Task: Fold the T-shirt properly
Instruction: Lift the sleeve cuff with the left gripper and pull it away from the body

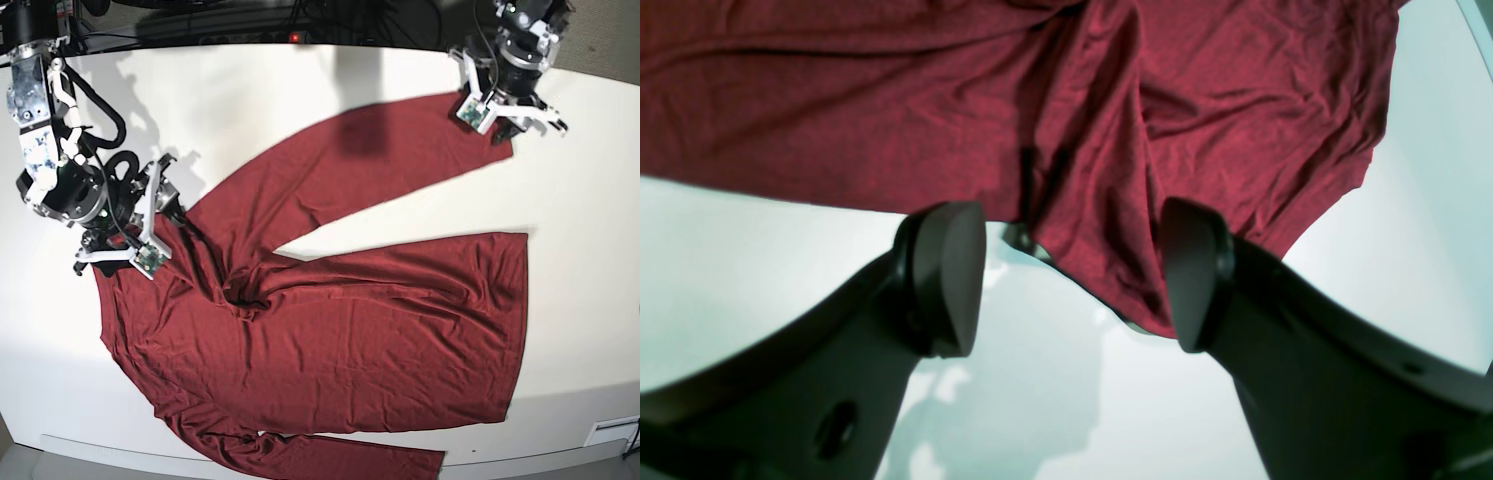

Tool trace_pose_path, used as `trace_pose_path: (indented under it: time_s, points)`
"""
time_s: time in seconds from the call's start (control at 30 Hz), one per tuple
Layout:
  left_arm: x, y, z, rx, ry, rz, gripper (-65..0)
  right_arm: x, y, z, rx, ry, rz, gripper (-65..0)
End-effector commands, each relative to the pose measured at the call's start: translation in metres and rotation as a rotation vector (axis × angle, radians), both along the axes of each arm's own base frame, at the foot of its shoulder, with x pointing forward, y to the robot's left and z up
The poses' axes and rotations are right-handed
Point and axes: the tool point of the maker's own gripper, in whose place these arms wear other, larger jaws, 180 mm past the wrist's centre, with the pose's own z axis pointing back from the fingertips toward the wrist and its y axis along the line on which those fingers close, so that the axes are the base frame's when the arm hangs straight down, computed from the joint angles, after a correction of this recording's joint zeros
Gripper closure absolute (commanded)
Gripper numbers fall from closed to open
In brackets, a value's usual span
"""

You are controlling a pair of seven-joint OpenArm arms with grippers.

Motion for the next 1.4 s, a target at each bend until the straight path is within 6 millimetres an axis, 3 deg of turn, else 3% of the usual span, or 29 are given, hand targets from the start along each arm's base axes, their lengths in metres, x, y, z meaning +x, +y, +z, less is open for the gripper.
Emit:
trace_pose_path:
  time_s: [0.0, 0.23, 0.47, 0.57, 0.77, 0.9, 1.0, 1.2, 1.37]
  points:
    - [-0.007, 0.013, -0.006, 0.047, 0.046, 0.014, -19.2, 0.009, -0.003, 0.014, 0.0, -0.046, 0.002, -40.5]
    - [0.003, 0.028, 0.009, 0.105, 0.019, -0.008, -19.2, 0.007, -0.011, 0.012, -0.043, -0.029, -0.01, -40.5]
    - [0.013, 0.006, 0.088, 0.074, -0.141, -0.134, -19.2, 0.007, -0.012, 0.012, -0.046, -0.029, -0.01, -40.5]
    - [0.002, -0.003, 0.102, 0.048, -0.145, -0.166, -19.2, 0.007, -0.013, 0.012, -0.048, -0.026, -0.011, -40.5]
    - [-0.032, -0.003, 0.076, 0.024, -0.045, -0.181, -19.5, 0.006, -0.011, 0.012, -0.036, -0.022, -0.01, -40.5]
    - [-0.036, -0.001, 0.061, 0.024, -0.047, -0.222, -25.9, 0.006, -0.011, 0.012, -0.036, -0.022, -0.011, -40.5]
    - [-0.047, 0.009, 0.038, 0.041, 0.006, -0.209, -29.3, 0.006, -0.011, 0.012, -0.037, -0.021, -0.011, -40.5]
    - [-0.065, 0.034, -0.011, 0.16, 0.08, -0.22, -29.5, 0.007, -0.01, 0.012, -0.031, -0.027, -0.008, -40.5]
    - [-0.066, 0.045, -0.025, 0.186, 0.112, -0.202, -29.5, 0.007, -0.01, 0.012, -0.031, -0.027, -0.008, -40.5]
